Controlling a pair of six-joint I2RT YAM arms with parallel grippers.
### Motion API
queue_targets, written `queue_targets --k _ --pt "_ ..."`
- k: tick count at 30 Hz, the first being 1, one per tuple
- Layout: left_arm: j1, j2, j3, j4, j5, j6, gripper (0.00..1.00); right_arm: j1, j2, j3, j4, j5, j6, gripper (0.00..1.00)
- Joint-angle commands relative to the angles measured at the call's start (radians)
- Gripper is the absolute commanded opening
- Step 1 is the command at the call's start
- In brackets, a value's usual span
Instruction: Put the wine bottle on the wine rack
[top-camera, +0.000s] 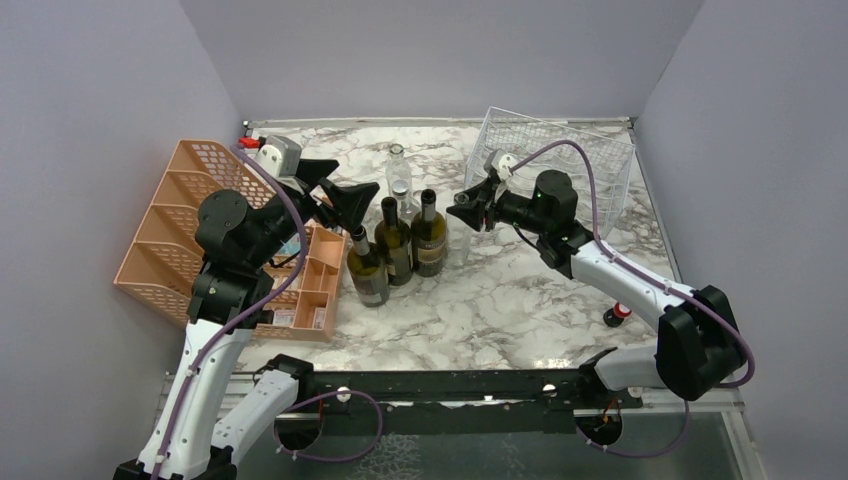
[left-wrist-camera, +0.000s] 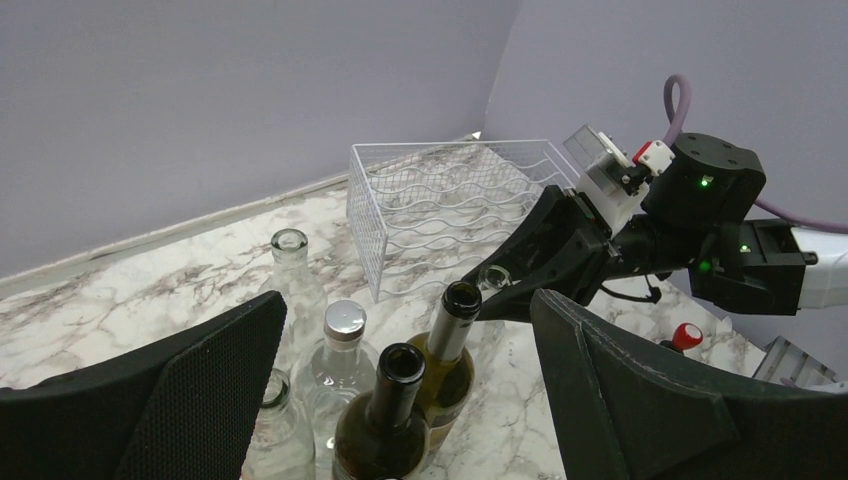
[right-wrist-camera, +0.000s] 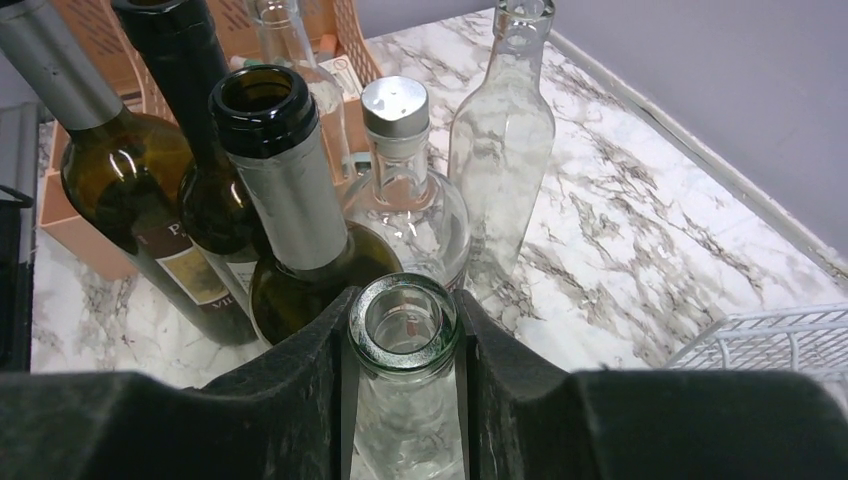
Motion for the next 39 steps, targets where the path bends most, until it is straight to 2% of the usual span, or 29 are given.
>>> queue_targets --k 1,6,12,16,20,26,32,37,39 --pt "-0.006 0.005 0.023 0.055 0.057 -0.023 0.99 0.01 -0.057 -0.026 0.065 0.055 -0.054 0.14" --pt "-0.005 0.01 0.026 0.184 0.117 -0.097 0.99 0.01 -0.161 -0.027 0.019 0.115 -0.048 0.01" --pt "-0.006 0.065 0.018 0.369 0.196 -0.222 0.99 0.01 -0.31 -0.01 -0.12 0.205 0.041 0.01" --pt "-0.014 0.128 0.025 0.454 0.249 -0.291 0.99 0.01 -0.381 0.045 -0.287 0.305 0.121 0.01" --pt "-0.08 0.198 0.045 0.456 0.282 -0.272 0.99 0.01 -0.443 0.11 -0.433 0.374 0.211 0.01" --pt "-0.284 0.279 0.02 0.456 0.294 -0.168 0.98 0.01 -0.527 0.2 -0.564 0.42 0.314 0.01" --pt "-0.421 0.311 -0.067 0.458 0.234 -0.03 0.98 0.01 -0.579 0.269 -0.62 0.314 0.337 0.01" --pt "-0.499 0.356 -0.096 0.458 0.318 0.026 0.99 0.01 -0.589 0.312 -0.628 0.21 0.344 0.01" --pt "-0.528 0.366 -0.12 0.458 0.303 0.05 0.99 0.009 -0.585 0.33 -0.628 0.165 0.346 0.01"
